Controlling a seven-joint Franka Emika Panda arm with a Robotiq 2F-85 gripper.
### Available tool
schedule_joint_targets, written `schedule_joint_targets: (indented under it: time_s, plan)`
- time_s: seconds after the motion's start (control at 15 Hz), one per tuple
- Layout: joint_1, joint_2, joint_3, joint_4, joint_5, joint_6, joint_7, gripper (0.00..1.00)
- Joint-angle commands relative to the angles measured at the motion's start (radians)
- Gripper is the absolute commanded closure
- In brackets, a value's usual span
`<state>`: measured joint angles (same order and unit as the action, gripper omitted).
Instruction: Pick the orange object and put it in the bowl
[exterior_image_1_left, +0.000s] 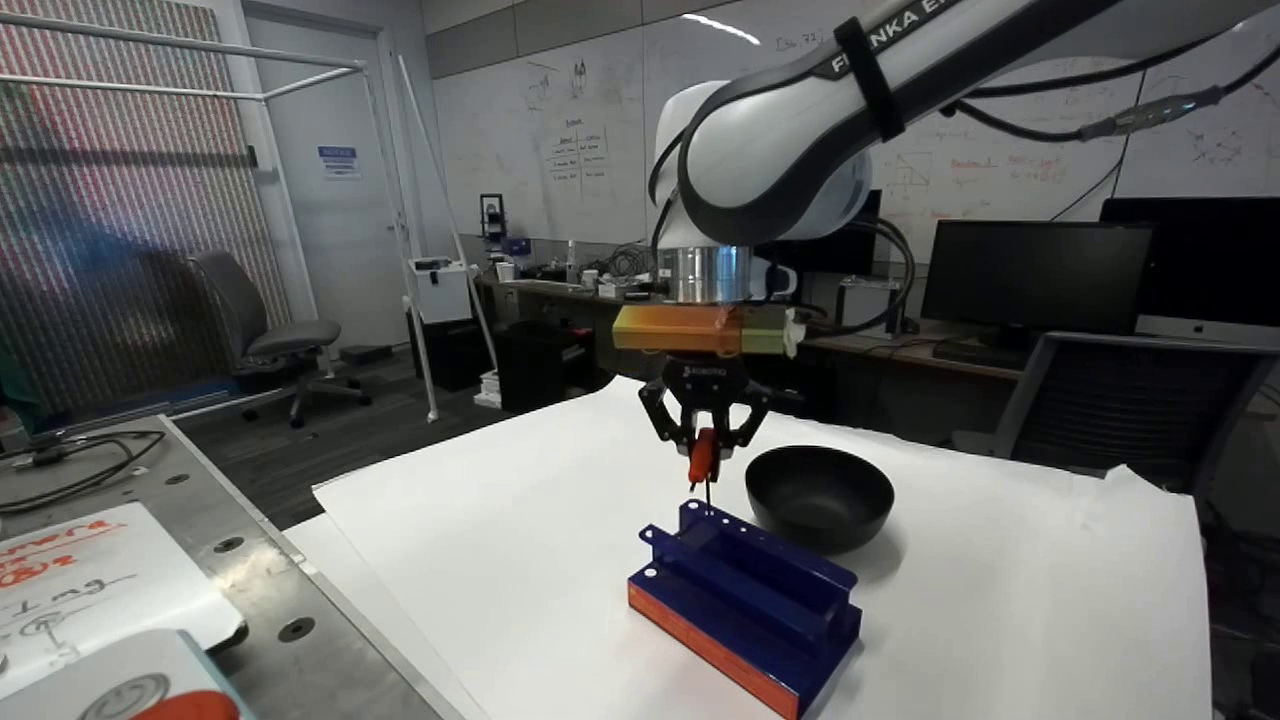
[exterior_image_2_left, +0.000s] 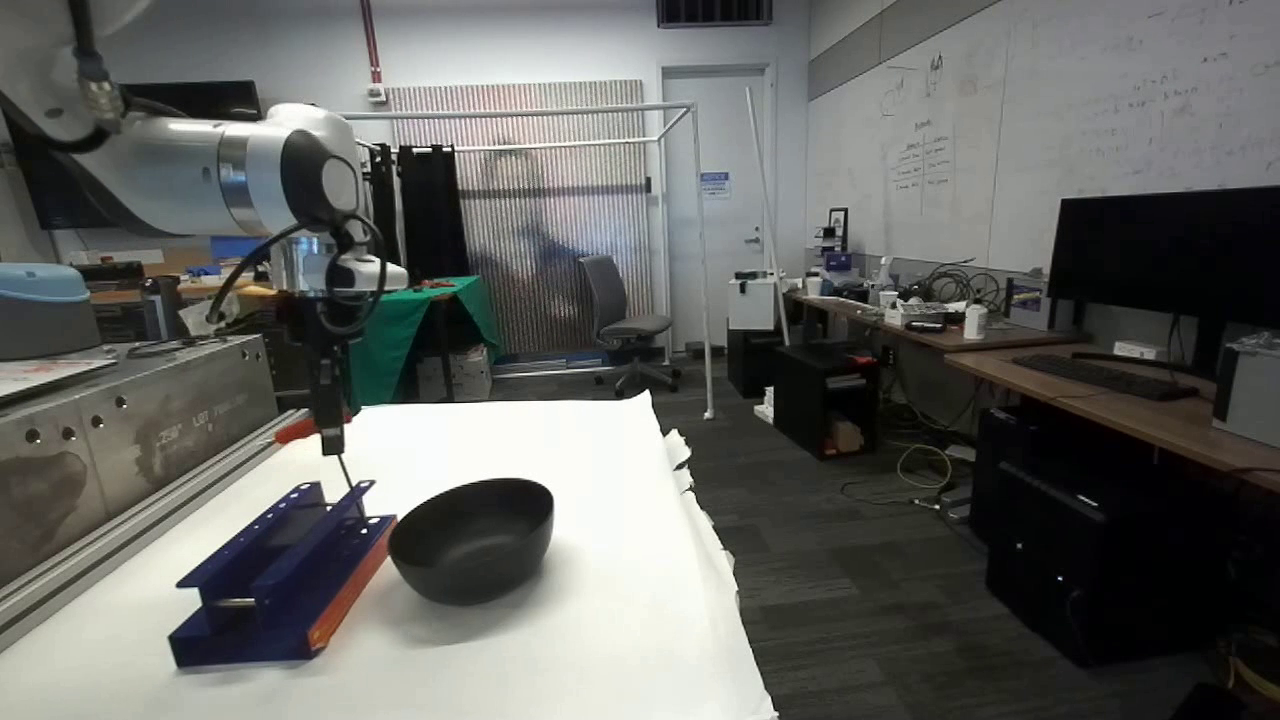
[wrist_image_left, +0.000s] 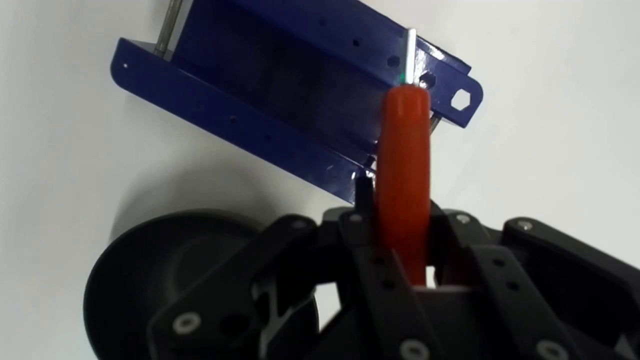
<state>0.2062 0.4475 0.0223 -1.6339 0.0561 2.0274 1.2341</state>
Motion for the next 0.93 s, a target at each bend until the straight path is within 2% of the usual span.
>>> schedule_joint_targets:
  time_s: [0.0, 0.33, 0.6, 0.87]
  plan:
    - [0.008, -0.128, -0.018, -0.054, -0.041, -0.008, 0.041, 0.93]
    - [-0.014, -0.180, -0.040, 0.014, -0.120, -0.165, 0.121, 0.91]
    - [-0.064, -0.118, -0.064, 0.066, -0.137, -0.270, 0.132, 0.91]
    - [-0.122, -0.003, -0.068, 0.124, -0.085, -0.313, 0.058, 0.90]
